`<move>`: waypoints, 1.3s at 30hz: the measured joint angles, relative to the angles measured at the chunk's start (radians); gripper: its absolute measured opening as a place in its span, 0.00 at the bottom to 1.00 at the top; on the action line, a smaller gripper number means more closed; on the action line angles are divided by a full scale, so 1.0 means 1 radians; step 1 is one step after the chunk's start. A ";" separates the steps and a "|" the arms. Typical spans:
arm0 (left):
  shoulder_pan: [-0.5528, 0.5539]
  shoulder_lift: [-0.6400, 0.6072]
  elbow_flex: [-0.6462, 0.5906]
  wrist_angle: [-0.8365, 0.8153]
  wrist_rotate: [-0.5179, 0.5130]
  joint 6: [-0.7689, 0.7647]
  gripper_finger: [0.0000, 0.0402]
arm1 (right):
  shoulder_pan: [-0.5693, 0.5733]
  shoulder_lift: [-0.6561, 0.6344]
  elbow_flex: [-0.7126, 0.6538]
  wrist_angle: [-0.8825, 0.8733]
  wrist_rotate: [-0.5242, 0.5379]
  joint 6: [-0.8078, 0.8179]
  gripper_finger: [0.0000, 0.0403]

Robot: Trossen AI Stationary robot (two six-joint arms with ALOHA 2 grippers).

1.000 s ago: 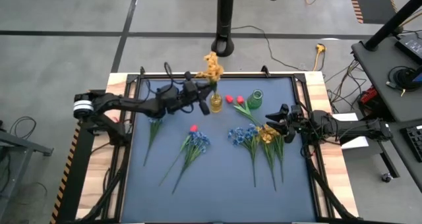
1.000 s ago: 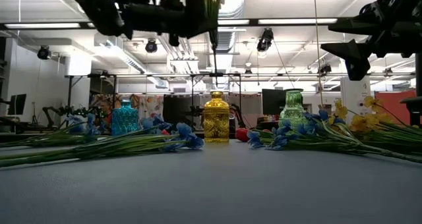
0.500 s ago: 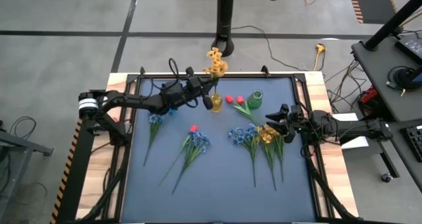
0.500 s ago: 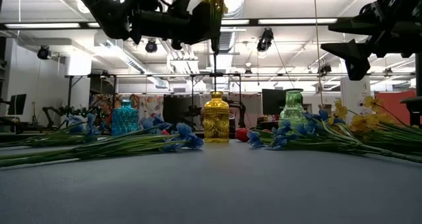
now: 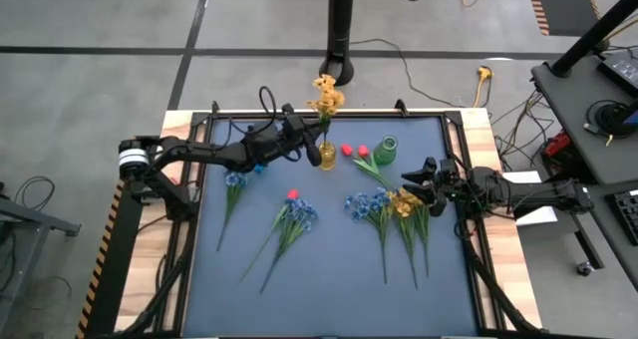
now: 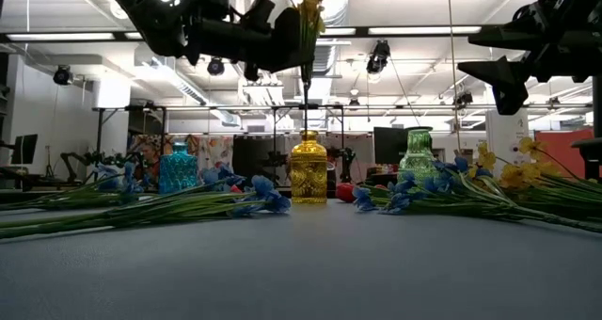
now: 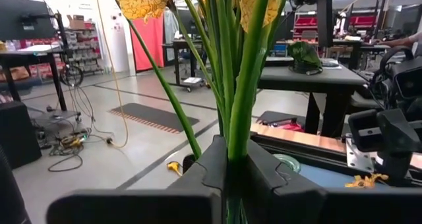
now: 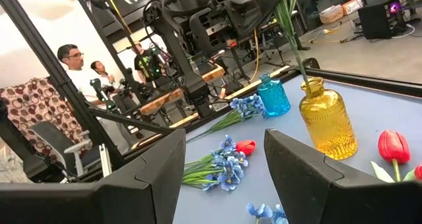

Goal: Sort flowers into vase by color
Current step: Put the left yellow flowers into the yellow vase, then put the top left red tulip into the blue vase

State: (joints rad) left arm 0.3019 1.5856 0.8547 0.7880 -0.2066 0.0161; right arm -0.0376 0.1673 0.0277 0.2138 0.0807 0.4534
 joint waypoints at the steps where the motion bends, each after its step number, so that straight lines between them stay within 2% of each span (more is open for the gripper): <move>1: 0.000 0.000 0.000 0.000 0.000 -0.004 0.02 | 0.000 0.000 0.000 0.000 0.000 0.000 0.49; 10: 0.000 0.000 0.000 -0.011 0.000 -0.022 0.11 | 0.000 0.000 0.000 0.000 0.000 0.000 0.49; 24: -0.007 0.000 -0.001 -0.182 0.000 -0.055 0.44 | 0.000 0.000 0.000 0.000 0.000 0.000 0.49; 31: -0.019 -0.029 0.000 -0.350 0.000 -0.061 0.57 | 0.000 0.000 0.000 0.000 0.000 0.000 0.49; 35: -0.026 -0.069 0.001 -0.474 -0.003 -0.061 0.61 | 0.000 0.000 0.000 0.000 0.000 0.000 0.49; 39: -0.041 -0.133 0.001 -0.671 -0.003 -0.073 0.62 | 0.000 0.000 0.000 -0.003 0.000 0.007 0.49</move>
State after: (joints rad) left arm 0.2605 1.4527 0.8558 0.1167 -0.2100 -0.0572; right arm -0.0376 0.1673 0.0277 0.2103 0.0803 0.4604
